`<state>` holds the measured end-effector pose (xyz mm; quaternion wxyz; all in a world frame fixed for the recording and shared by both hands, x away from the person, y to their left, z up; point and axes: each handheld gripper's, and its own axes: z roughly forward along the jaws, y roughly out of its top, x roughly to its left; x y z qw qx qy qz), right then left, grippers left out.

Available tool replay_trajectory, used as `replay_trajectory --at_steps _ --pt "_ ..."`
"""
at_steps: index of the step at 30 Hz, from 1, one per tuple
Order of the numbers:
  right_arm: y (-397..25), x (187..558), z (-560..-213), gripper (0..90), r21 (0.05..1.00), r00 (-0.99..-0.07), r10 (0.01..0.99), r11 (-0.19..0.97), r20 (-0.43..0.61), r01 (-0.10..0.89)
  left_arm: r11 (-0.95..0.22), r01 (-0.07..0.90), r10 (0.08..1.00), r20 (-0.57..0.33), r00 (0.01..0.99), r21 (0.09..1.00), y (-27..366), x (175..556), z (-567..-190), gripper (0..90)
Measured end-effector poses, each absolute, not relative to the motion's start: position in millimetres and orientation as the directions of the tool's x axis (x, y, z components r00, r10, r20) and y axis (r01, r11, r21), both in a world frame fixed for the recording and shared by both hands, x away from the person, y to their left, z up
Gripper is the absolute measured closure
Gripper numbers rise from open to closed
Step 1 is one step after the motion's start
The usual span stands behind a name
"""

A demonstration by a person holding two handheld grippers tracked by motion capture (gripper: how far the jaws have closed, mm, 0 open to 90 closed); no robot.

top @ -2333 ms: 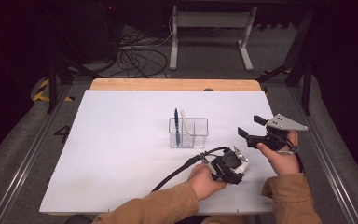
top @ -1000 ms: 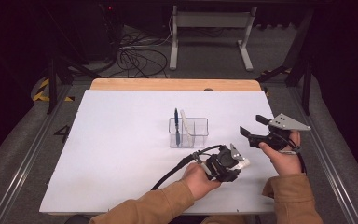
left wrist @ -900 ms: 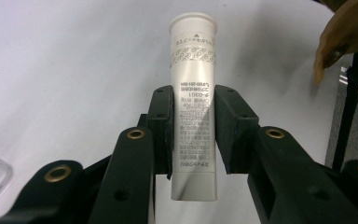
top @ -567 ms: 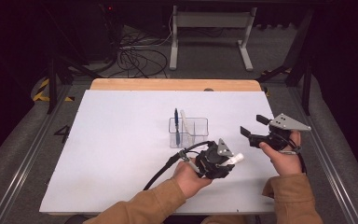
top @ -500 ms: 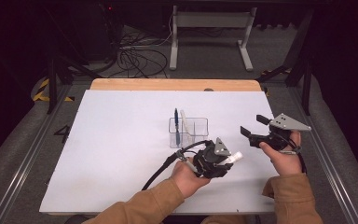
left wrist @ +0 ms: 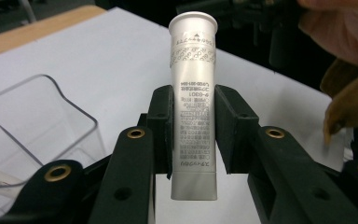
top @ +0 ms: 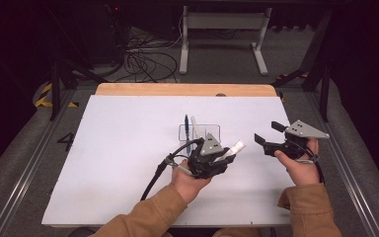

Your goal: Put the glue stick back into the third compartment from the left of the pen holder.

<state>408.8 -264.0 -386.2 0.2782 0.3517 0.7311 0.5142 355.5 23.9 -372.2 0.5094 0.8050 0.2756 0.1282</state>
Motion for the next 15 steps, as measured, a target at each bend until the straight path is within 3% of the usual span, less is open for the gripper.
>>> replay_trajectory --at_steps 15 --pt "-262.9 409.1 -387.0 18.6 0.947 -0.603 0.796 0.226 -0.044 0.23 -0.181 0.272 0.632 -0.1 0.768 0.945 40.0 376.0 -373.8 70.2"
